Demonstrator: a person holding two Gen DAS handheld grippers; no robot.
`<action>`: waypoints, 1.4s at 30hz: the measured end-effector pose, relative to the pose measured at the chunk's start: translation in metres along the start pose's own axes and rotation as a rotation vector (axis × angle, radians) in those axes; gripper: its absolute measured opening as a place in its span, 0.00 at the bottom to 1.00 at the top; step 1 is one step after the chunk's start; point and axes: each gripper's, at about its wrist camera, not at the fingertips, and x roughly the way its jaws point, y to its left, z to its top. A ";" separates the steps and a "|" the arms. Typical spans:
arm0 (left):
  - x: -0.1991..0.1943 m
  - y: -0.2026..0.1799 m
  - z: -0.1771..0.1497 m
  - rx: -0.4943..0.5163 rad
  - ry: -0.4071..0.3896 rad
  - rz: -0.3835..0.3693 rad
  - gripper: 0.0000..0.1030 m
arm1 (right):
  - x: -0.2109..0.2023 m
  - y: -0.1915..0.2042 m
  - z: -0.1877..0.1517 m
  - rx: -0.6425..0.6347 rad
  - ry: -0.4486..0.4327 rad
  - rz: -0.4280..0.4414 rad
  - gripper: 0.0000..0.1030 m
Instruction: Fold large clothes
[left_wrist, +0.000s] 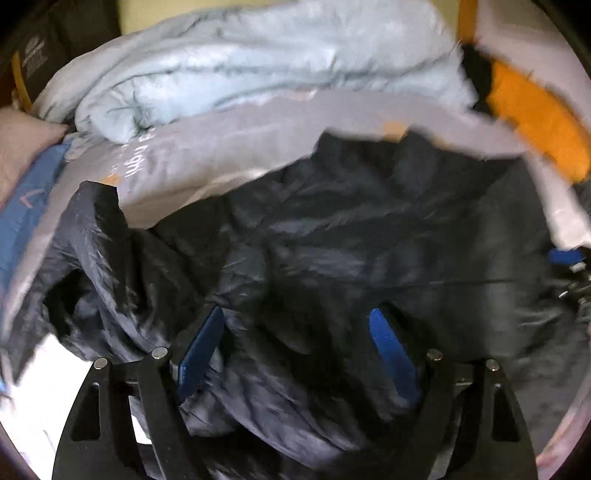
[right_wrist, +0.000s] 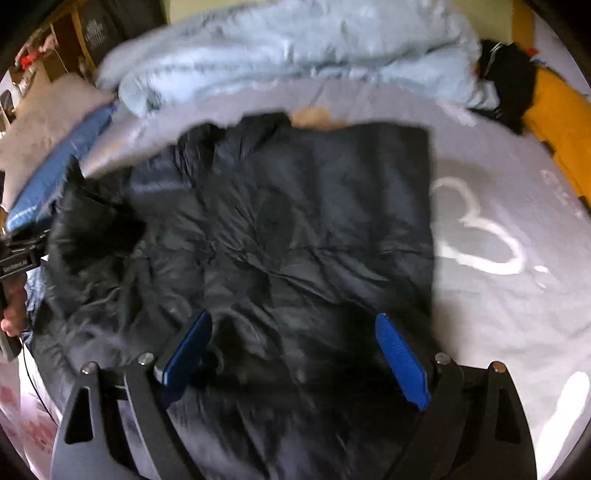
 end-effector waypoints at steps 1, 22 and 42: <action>0.006 0.003 0.001 -0.006 0.014 0.032 0.79 | 0.013 0.000 0.006 -0.002 0.044 -0.022 0.87; 0.053 0.044 -0.003 -0.143 0.138 0.181 0.66 | -0.003 -0.038 0.018 0.045 -0.022 -0.092 0.81; 0.028 0.080 -0.002 -0.335 0.095 0.155 0.56 | 0.015 -0.083 0.024 0.116 0.000 -0.335 0.83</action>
